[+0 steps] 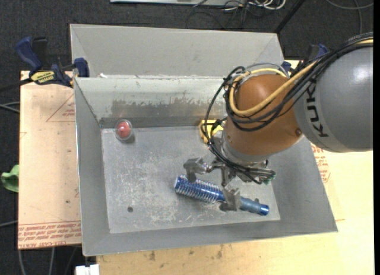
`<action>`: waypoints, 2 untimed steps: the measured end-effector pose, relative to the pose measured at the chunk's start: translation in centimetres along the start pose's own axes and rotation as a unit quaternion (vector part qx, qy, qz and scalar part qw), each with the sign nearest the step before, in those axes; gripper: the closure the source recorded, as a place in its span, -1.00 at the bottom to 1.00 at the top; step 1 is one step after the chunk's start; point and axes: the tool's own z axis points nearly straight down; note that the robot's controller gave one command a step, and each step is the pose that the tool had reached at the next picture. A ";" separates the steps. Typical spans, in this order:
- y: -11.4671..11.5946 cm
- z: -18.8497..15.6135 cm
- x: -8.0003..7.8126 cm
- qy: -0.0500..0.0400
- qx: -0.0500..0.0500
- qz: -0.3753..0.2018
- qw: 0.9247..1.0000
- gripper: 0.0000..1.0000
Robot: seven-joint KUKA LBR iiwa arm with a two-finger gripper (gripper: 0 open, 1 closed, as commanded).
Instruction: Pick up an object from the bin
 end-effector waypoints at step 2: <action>-1.8 6.9 -1.7 0.000 0.000 -0.035 0.999 1.00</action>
Offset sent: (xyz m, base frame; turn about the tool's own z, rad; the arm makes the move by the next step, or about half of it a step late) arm 0.0247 -0.0040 -0.0688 -0.0722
